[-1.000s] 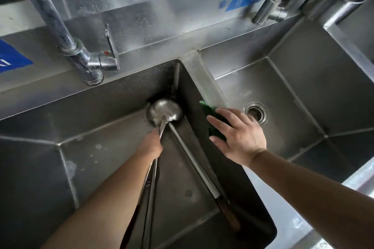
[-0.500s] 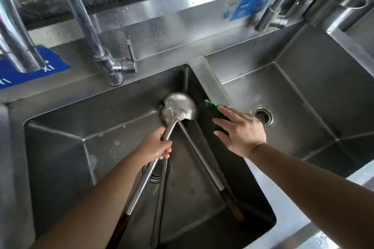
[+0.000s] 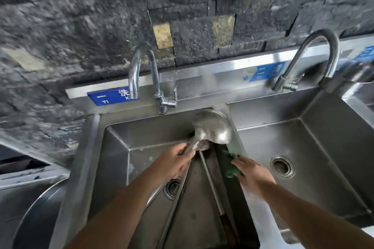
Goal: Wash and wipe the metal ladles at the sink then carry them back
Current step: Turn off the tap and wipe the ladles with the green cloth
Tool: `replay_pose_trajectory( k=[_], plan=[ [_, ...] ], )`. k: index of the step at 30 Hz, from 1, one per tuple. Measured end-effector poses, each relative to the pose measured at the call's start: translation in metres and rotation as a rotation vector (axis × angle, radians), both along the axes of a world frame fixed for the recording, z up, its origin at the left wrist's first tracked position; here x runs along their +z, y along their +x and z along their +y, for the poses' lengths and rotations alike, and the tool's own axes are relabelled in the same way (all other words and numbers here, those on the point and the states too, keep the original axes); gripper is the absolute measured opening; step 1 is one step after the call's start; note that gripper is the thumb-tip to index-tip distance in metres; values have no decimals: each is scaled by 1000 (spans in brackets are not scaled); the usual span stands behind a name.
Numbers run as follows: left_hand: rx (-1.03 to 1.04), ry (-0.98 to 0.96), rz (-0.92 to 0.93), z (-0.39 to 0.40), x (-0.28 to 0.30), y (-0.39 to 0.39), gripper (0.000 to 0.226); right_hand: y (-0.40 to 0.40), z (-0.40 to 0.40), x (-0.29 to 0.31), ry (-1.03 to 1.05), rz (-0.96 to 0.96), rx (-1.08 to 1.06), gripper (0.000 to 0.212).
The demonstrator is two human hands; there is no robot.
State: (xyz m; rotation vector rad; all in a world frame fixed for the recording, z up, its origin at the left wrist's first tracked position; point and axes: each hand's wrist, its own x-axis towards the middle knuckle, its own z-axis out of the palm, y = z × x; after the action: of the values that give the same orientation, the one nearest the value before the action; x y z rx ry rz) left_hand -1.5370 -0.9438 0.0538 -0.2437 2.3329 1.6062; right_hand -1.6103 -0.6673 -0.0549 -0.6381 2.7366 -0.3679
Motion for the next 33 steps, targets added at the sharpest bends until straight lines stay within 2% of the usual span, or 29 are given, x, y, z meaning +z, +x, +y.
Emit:
replay_pose_trajectory(
  k=[3, 6, 9, 12, 14, 17, 20, 22, 24, 26, 28, 29, 31, 33],
  plan=[
    [21, 9, 63, 7, 26, 12, 17, 3, -2, 37, -357, -31, -314, 36],
    [20, 91, 105, 10, 49, 21, 12, 6, -1, 96, -693, 71, -542, 34],
    [47, 137, 197, 11, 70, 27, 19, 14, -17, 172, -975, 195, -561, 43],
    [94, 185, 306, 10, 98, 26, 16, 27, -46, 254, -1140, 385, -388, 41],
    [92, 233, 366, 10, 117, 23, 13, 34, -71, 296, -1103, 528, -177, 44],
    [104, 274, 434, 14, 152, 18, 8, 31, -114, 331, -859, 847, 116, 46],
    [156, 274, 490, 13, 194, 18, 9, 33, -150, 359, -598, 962, 200, 48],
    [192, 194, 493, 9, 210, 19, 9, 38, -167, 369, -416, 1000, 306, 47],
    [209, 19, 506, 5, 216, 20, 16, 42, -180, 381, -233, 1068, 442, 41],
    [186, -94, 541, 2, 219, 21, 23, 41, -189, 402, -77, 982, 467, 40],
    [175, -158, 576, -3, 219, 25, 20, 39, -194, 426, -55, 800, 365, 40],
    [174, -187, 589, -4, 217, 27, 11, 34, -194, 436, -102, 699, 291, 38],
    [169, -251, 619, -6, 210, 34, 32, 18, -188, 449, -264, 490, 185, 33],
    [189, -282, 659, -8, 202, 40, 47, 2, -176, 452, -516, 314, 129, 31]
  ],
)
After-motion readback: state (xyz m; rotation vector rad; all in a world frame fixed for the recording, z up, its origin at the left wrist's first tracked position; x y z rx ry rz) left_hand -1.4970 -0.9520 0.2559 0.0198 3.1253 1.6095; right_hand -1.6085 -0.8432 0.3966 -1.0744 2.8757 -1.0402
